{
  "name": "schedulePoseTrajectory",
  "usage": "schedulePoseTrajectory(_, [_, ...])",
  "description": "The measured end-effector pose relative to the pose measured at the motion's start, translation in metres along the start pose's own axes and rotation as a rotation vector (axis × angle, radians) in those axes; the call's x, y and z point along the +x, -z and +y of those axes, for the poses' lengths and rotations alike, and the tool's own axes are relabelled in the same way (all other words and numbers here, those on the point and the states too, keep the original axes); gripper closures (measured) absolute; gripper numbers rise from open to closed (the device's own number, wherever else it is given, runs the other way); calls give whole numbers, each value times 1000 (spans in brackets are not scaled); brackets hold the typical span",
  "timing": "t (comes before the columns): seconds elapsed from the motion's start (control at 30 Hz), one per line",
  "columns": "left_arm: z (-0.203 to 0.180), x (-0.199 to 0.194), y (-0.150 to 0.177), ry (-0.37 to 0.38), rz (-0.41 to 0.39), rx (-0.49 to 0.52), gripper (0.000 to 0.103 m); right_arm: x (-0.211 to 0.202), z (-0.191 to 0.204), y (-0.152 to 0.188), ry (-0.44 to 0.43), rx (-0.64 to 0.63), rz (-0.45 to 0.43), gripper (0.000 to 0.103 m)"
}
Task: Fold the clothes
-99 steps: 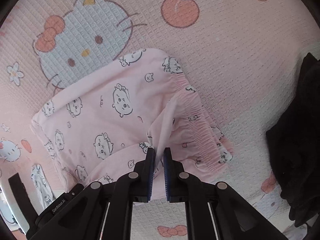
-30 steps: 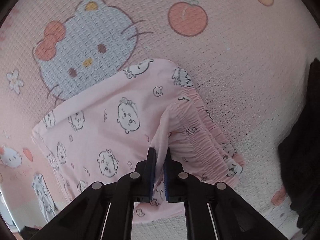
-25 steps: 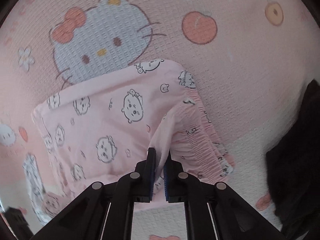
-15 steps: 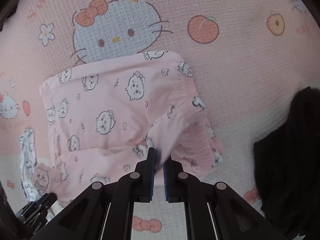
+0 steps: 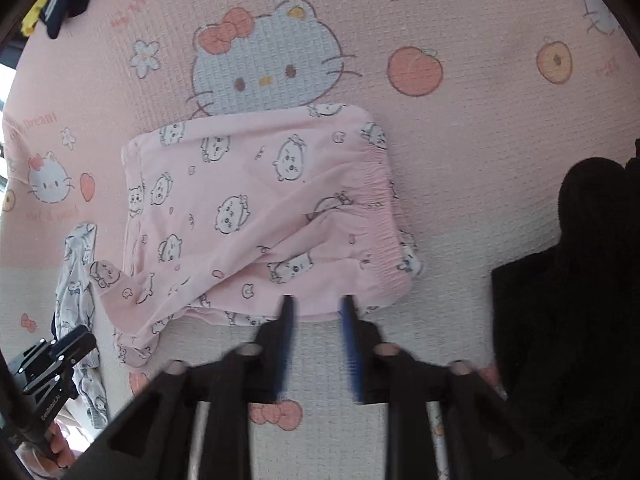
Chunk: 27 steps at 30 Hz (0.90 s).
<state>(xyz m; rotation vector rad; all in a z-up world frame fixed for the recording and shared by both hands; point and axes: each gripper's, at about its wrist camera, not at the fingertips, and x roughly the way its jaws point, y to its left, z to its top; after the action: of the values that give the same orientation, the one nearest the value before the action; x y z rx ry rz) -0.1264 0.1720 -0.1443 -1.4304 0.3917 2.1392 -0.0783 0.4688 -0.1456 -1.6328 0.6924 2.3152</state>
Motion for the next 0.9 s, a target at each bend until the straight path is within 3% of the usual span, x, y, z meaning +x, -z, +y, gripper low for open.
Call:
schedulePoseTrajectory(0.1, [-17, 0, -13, -28, -9, 79, 74, -7, -8, -5, -37, 27, 3, 49])
schedulePoseTrajectory(0.17, [-26, 8, -24, -31, 9, 123, 36, -11, -13, -7, -62, 47, 11, 46])
schedulePoseTrajectory(0.2, [-23, 7, -30, -19, 31, 126, 33, -12, -14, -6, -77, 68, 35, 44])
schedulePoseTrajectory(0.3, [-18, 8, -45, 46, 95, 128, 33, -15, -20, -4, -104, 150, 86, 42])
schedulePoseTrajectory(0.37, [10, 2, -53, 37, 112, 133, 33, -17, -21, -5, -139, 190, 97, 40])
schedulePoseTrajectory(0.47, [5, -5, -65, -19, 89, 230, 33, -14, -24, -8, -170, 235, 100, 40])
schedulePoseTrajectory(0.73, [-103, 10, -59, -49, 98, 550, 33, -1, -50, -16, -224, 444, 135, 40])
schedulePoseTrajectory(0.9, [-123, 44, -70, -36, 141, 613, 33, 7, -69, -20, -248, 580, 166, 40])
